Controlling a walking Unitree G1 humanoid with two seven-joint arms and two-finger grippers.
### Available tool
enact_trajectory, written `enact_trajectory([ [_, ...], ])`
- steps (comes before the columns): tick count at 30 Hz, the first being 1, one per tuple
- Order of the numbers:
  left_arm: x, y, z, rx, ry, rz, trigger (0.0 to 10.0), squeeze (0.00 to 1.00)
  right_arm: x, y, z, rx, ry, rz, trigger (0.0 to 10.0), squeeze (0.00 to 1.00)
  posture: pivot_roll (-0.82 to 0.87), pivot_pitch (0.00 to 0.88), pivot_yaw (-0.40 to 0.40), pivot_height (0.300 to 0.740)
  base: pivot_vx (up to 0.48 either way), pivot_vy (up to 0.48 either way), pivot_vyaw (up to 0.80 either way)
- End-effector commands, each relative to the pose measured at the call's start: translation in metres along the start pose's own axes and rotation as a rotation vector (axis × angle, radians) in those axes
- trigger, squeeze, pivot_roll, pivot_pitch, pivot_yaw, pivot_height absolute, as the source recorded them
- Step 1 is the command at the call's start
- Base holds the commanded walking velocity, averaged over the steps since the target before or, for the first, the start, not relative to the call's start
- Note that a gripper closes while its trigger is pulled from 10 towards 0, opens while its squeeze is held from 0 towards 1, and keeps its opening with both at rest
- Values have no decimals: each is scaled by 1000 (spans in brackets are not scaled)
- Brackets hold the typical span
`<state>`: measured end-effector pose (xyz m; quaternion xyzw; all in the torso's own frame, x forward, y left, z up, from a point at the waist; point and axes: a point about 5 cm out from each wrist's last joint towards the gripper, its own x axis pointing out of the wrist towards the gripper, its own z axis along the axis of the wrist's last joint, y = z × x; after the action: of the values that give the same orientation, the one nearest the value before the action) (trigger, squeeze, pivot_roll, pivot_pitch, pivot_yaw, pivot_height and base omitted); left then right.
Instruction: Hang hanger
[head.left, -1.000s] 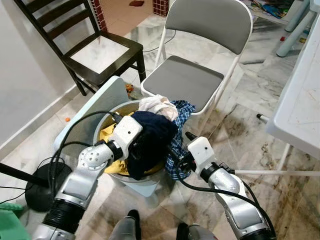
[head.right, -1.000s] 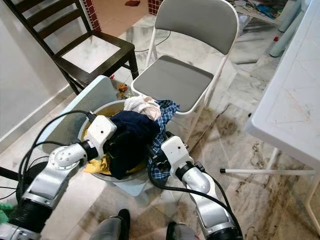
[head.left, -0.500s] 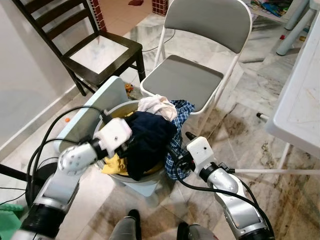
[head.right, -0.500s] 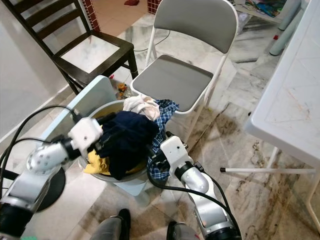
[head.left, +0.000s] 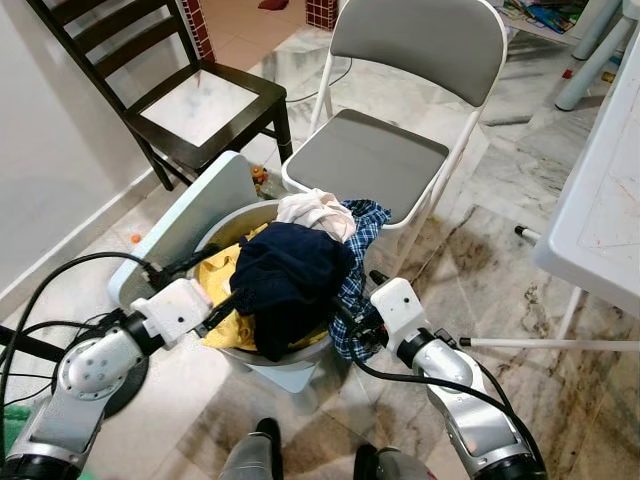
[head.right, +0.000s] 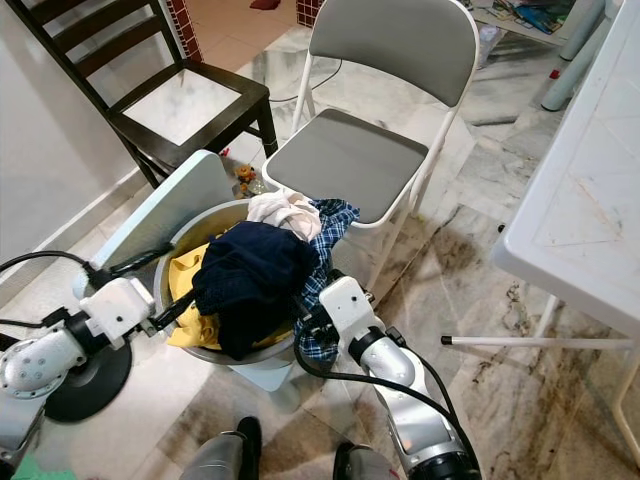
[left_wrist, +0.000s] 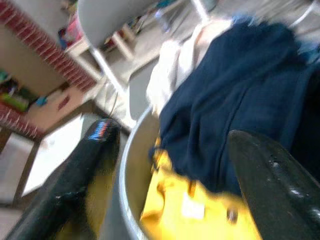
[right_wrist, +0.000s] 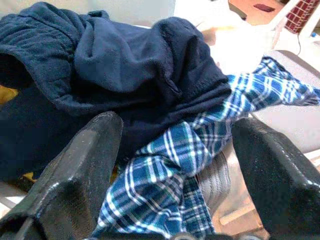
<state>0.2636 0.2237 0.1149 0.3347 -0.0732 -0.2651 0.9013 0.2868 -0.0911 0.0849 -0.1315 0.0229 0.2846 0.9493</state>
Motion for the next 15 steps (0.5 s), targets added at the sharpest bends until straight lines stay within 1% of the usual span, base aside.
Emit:
enact_trajectory([
  [1, -14, -3, -16, 11, 69, 16, 10000, 1000, 0, 6, -5, 6, 11, 25, 10000, 0, 184, 281, 34, 740, 0, 0, 0],
  [4, -19, -5, -26, 2, 107, 47, 10000, 1000, 0, 6, -5, 3, 13, 27, 10000, 0, 178, 280, 31, 740, 0, 0, 0],
  [6, -22, -10, -31, 15, 127, 25, 10000, 1000, -1, 4, -6, 0, 17, 25, 10000, 0, 168, 278, 28, 740, 0, 0, 0],
  [8, -22, -13, -32, 26, 125, 9, 10000, 1000, -3, 3, -7, -4, 19, 24, 10000, 0, 164, 277, 27, 740, 0, 0, 0],
  [11, -18, -14, -30, 70, 93, -43, 10000, 1000, -4, 1, -9, -11, 25, 21, 10000, 0, 157, 275, 21, 740, 0, 0, 0],
  [14, -12, -9, -28, 103, 76, -70, 10000, 1000, -4, 0, -9, -15, 25, 22, 10000, 0, 152, 275, 20, 740, 0, 0, 0],
  [15, -9, -8, -27, 124, 68, -95, 10000, 1000, -4, 0, -8, -16, 24, 22, 10000, 0, 150, 275, 20, 740, 0, 0, 0],
])
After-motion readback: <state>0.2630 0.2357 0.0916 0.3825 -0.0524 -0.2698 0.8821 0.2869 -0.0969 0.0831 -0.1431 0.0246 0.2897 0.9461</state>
